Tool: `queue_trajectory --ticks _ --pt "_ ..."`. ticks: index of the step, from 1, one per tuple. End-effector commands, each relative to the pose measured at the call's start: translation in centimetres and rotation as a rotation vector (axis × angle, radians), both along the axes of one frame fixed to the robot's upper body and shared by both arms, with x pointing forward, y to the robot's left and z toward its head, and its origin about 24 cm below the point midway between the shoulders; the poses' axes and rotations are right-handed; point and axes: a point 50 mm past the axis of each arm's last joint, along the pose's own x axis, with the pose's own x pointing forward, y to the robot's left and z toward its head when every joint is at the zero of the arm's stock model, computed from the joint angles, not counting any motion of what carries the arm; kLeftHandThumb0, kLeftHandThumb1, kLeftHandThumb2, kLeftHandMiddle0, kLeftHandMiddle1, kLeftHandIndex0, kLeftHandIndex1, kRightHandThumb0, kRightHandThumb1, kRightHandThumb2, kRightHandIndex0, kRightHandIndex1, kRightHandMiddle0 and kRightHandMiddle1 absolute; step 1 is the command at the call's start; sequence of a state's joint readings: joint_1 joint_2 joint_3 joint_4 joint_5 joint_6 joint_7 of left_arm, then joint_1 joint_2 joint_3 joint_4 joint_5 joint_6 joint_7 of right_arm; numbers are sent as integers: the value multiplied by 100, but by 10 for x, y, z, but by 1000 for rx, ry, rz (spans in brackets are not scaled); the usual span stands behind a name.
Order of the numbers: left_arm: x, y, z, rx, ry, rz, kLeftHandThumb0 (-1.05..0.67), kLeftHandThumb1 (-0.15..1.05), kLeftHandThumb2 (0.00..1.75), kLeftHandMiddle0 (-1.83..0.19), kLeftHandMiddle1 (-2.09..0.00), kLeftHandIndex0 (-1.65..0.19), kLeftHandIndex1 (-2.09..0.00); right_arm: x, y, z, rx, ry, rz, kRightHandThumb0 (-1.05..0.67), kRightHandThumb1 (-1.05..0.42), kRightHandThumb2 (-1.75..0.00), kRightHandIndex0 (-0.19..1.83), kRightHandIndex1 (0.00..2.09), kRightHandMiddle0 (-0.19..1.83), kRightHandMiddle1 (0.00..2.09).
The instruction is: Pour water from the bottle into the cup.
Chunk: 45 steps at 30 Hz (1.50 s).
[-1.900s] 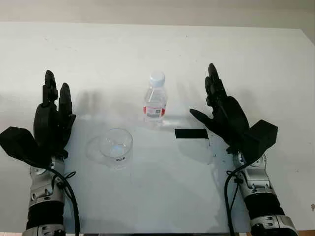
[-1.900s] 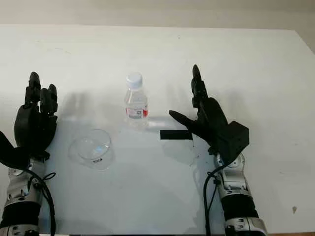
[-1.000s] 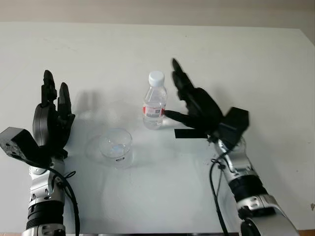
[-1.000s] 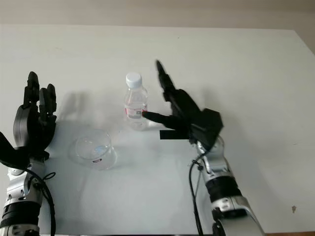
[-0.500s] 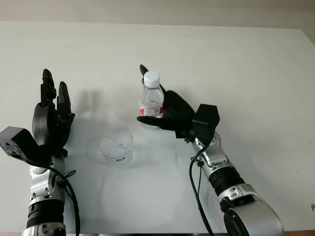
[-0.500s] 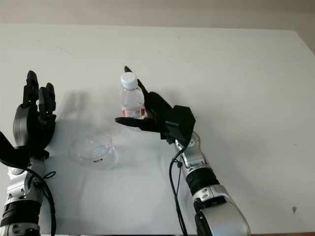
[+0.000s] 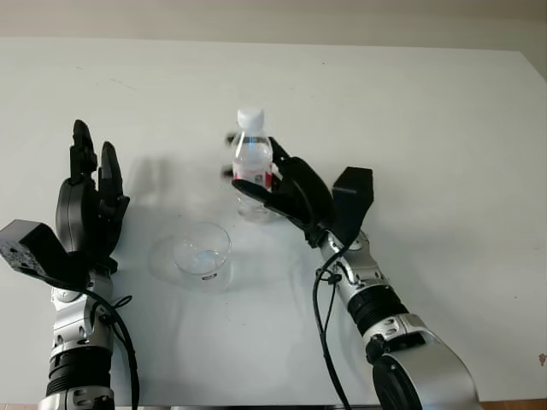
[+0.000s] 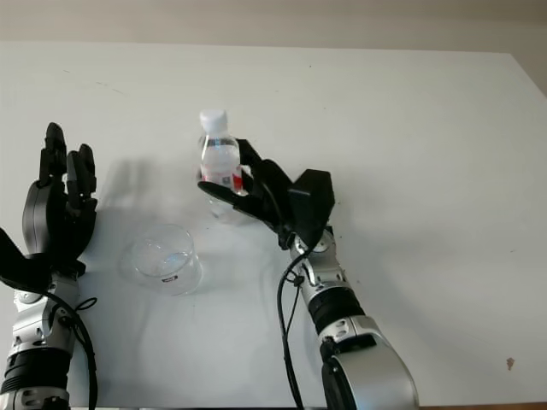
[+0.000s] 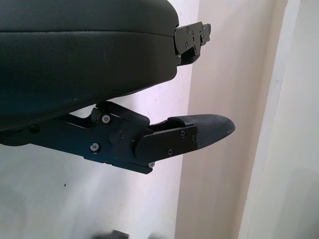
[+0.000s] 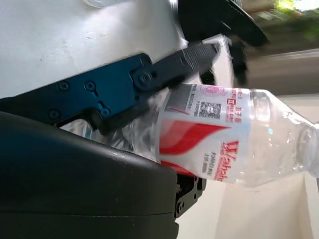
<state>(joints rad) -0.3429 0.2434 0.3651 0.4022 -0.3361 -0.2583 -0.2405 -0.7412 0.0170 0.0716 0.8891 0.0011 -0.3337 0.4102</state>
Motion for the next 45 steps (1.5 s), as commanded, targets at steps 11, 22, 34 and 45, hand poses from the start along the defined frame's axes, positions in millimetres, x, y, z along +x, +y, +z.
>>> queue_trajectory --ticks 11,22,34,45 --pt "2 -2 -6 -12 15 4 -62 105 56 11 -6 19 -1 -1 3 22 -253 -226 185 -48 -105 -17 177 209 175 209" --pt "4 -2 -5 -10 10 9 -61 105 57 11 -6 19 -1 4 -5 35 -232 -350 40 -43 -105 -53 183 209 176 209" --pt "7 -3 -3 -18 4 4 -61 105 57 10 -6 19 -2 24 -39 95 -313 -671 -202 -39 -105 -56 140 209 92 209" --pt "8 -2 -2 -7 5 11 -62 105 57 12 -5 19 -2 23 -41 123 -589 -1013 -234 -44 -105 -44 103 209 66 209"
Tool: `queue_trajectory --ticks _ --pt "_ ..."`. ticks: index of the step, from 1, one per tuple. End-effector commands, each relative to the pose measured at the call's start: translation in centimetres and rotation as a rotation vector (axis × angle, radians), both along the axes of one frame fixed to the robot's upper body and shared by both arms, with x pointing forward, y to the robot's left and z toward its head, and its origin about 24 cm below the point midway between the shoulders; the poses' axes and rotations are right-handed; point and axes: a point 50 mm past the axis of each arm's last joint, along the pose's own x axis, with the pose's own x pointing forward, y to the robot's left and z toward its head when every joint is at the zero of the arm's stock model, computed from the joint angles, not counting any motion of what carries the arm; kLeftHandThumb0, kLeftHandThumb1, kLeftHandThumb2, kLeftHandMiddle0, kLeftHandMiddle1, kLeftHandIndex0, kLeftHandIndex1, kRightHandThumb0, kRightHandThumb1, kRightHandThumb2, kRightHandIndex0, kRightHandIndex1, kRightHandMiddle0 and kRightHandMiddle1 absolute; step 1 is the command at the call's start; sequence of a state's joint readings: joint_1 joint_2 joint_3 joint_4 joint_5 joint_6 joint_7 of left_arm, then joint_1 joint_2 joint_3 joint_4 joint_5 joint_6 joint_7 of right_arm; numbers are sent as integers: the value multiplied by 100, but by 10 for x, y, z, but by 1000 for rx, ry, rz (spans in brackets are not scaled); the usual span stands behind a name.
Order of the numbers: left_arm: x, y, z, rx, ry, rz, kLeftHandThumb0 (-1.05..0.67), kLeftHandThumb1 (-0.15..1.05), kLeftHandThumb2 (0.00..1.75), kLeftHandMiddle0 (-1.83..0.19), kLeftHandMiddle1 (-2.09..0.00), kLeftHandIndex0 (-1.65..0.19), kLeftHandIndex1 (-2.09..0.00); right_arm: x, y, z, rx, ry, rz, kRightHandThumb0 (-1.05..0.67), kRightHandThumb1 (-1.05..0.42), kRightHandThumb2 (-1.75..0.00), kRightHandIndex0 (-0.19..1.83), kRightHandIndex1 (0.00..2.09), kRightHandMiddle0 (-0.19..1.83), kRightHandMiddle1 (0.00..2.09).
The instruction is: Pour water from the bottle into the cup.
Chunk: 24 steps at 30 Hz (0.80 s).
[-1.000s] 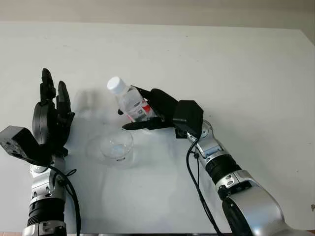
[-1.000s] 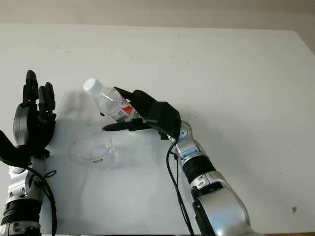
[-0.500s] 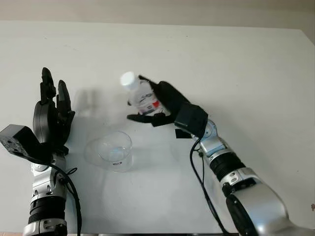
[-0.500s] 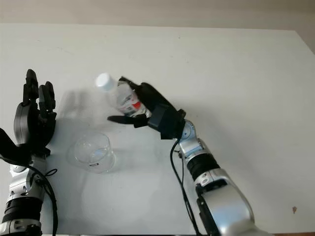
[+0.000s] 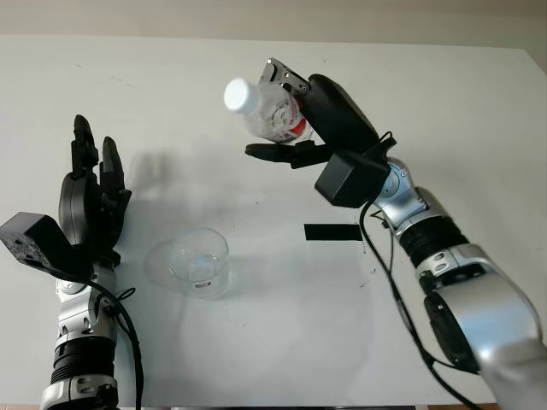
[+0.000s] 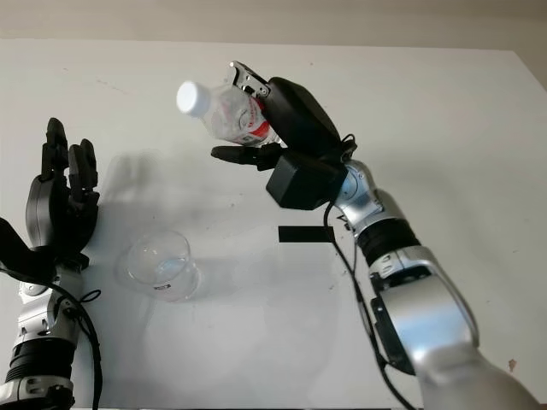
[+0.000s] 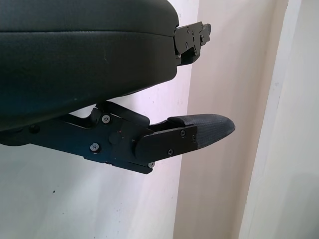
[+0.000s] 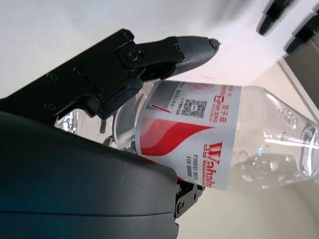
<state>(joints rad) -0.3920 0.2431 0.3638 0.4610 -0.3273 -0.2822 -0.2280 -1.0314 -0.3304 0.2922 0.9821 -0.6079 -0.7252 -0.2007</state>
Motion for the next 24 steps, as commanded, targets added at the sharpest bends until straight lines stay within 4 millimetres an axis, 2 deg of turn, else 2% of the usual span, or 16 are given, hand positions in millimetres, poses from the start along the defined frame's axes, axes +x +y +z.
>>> queue_trajectory --ticks 1,11,24 --pt "-1 0 -5 0 13 2 -62 105 57 12 -5 19 -2 -2 5 18 -49 -110 24 -44 -105 -43 103 209 65 209" --pt "-2 -4 -6 0 13 1 -62 105 57 12 -5 19 -1 -13 17 17 -178 -340 94 -49 -105 -36 117 209 81 209" --pt "-2 -6 -9 3 15 2 -62 105 56 13 -5 19 0 -22 23 23 -159 -486 168 -50 -105 -41 124 209 90 209"
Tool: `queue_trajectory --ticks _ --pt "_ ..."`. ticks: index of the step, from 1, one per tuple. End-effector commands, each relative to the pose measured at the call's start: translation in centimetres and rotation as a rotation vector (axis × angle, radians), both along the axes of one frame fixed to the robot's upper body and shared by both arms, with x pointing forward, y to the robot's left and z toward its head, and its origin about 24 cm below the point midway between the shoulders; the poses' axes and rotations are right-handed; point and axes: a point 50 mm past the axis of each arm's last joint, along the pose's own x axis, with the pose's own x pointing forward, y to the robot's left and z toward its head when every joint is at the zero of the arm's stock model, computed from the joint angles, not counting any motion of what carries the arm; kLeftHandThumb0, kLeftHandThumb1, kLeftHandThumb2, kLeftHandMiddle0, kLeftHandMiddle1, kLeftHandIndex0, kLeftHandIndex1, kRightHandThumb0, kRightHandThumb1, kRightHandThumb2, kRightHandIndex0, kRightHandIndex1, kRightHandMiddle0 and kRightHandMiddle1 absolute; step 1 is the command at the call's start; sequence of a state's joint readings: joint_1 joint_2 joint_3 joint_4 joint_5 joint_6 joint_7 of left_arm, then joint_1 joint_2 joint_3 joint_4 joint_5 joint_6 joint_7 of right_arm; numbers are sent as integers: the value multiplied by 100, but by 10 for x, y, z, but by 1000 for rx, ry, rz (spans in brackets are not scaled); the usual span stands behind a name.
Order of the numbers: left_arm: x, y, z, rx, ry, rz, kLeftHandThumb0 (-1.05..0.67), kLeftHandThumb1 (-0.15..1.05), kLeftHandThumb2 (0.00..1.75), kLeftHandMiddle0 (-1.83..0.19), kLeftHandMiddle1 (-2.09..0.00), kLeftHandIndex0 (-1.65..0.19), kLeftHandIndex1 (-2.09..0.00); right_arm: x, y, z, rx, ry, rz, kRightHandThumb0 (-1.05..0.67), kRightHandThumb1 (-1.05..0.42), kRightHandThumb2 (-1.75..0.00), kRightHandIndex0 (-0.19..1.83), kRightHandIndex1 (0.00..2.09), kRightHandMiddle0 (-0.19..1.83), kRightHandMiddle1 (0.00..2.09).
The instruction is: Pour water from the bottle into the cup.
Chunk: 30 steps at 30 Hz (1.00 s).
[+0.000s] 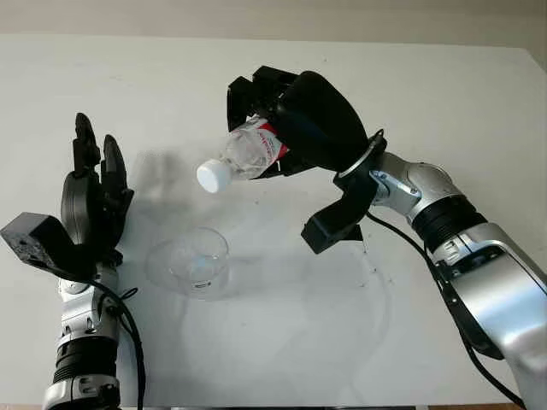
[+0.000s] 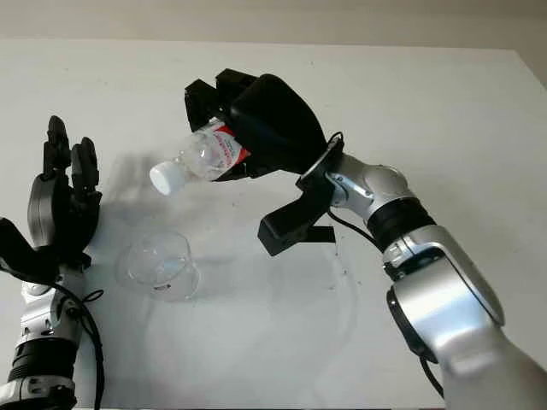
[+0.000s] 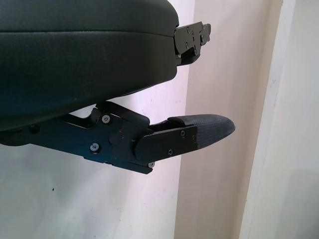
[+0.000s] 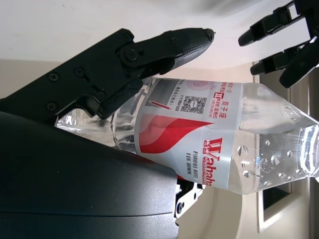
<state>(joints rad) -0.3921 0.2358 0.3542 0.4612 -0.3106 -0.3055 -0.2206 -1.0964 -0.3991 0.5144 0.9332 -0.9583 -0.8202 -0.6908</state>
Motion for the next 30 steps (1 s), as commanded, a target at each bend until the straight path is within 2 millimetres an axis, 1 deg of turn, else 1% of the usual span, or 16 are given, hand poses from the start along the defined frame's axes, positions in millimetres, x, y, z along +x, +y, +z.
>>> queue_trajectory --ticks 1,7,12,17,20,22,25,27,30 --pt "-2 -2 -10 -17 28 4 -62 105 56 13 -5 19 0 -3 4 15 6 -71 46 -50 -105 -41 124 209 90 209" --pt "-2 -4 -10 -34 28 8 -62 105 56 11 -6 19 -2 -9 9 19 -29 -189 110 -51 -105 -41 121 209 88 209" --pt "-2 -5 -10 -39 27 7 -62 105 56 10 -6 18 -3 -13 15 20 -89 -260 159 -54 -105 -41 124 209 90 209" --pt "-3 -6 -11 -44 29 8 -62 105 55 12 -5 19 -1 -14 18 18 -137 -356 163 -56 -105 -45 127 209 95 209" --pt "-3 -6 -11 -40 28 11 -63 105 55 12 -5 19 0 -14 20 17 -162 -394 164 -57 -105 -43 126 209 94 209" --pt "-3 -7 -11 -42 26 11 -62 105 55 11 -6 19 -1 -15 20 17 -175 -407 167 -58 -105 -36 124 209 89 209" --pt "-3 -7 -12 -41 27 7 -63 105 55 11 -6 19 -1 -16 22 17 -186 -460 166 -60 -105 -30 123 209 88 209" --pt "-3 -7 -12 -42 28 8 -63 105 55 11 -5 19 -1 -17 22 17 -196 -499 162 -63 -105 -22 123 209 88 209" --pt "-3 -7 -13 -37 31 11 -64 105 54 11 -5 19 -2 -18 22 17 -196 -539 161 -61 -105 -29 123 209 88 209"
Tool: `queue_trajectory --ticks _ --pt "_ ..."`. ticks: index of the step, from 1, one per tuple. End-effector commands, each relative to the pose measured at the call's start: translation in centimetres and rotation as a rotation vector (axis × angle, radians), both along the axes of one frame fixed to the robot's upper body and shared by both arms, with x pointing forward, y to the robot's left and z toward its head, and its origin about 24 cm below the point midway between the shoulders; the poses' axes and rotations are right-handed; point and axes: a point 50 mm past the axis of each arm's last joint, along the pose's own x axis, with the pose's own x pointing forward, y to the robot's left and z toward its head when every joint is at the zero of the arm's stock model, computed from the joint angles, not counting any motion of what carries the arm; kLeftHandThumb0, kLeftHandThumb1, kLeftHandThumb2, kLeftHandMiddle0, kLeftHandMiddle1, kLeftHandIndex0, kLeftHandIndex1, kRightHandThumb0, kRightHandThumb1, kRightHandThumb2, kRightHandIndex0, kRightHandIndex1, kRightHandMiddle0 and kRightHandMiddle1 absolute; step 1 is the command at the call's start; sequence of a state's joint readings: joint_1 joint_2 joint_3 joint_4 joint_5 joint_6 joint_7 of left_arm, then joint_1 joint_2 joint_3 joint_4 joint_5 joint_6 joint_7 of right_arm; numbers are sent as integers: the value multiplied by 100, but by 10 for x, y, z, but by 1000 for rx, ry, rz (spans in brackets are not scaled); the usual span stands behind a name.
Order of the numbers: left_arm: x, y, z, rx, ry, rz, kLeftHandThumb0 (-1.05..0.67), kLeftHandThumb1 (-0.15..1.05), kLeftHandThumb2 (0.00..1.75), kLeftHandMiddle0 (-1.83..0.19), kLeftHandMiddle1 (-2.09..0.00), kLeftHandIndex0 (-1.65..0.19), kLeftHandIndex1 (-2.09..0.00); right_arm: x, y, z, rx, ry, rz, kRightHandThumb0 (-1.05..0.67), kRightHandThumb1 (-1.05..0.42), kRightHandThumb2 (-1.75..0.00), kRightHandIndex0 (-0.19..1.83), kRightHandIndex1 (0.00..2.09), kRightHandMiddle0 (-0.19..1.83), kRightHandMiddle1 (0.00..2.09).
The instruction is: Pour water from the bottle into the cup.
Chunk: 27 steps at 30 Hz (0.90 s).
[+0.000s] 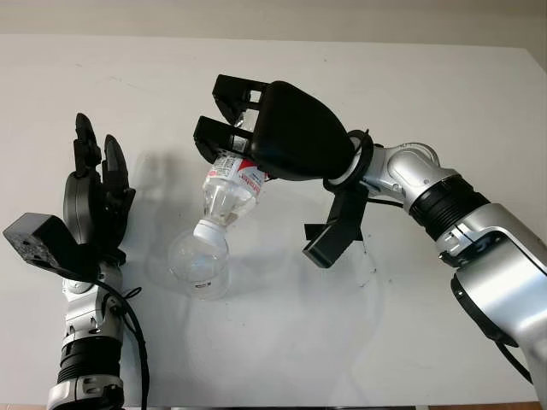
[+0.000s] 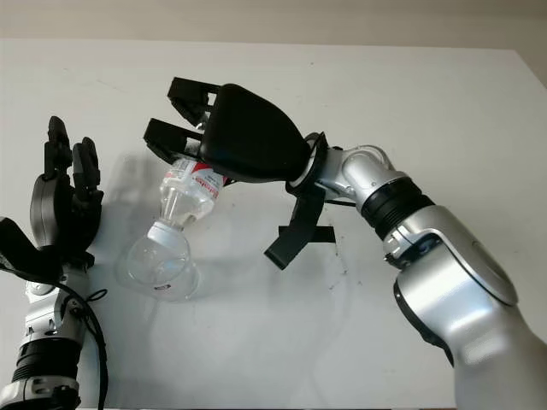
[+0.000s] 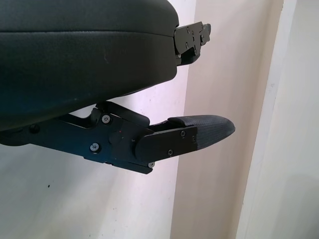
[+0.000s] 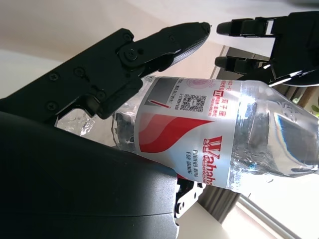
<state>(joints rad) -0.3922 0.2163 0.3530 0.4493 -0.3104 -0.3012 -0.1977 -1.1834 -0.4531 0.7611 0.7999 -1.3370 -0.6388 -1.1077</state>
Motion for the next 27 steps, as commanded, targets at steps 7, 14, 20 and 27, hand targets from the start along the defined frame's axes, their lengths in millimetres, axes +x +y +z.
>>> queue_trajectory --ticks 7,14,20,27 --pt "-3 -3 -13 -20 33 -4 -63 105 55 10 -6 19 -3 -2 2 10 13 -93 19 -61 -105 -24 125 209 87 209" --pt "-3 -4 -12 -18 33 1 -63 105 55 9 -6 19 -4 -3 2 11 28 -121 17 -59 -105 -35 125 209 86 209" --pt "-3 -3 -12 -17 33 -1 -63 105 55 10 -5 19 -3 -2 2 11 11 -132 10 -60 -105 -30 124 209 85 209" --pt "-3 -2 -12 -14 34 0 -63 105 56 10 -5 19 -4 -3 2 13 17 -119 15 -62 -105 -14 122 209 81 209"
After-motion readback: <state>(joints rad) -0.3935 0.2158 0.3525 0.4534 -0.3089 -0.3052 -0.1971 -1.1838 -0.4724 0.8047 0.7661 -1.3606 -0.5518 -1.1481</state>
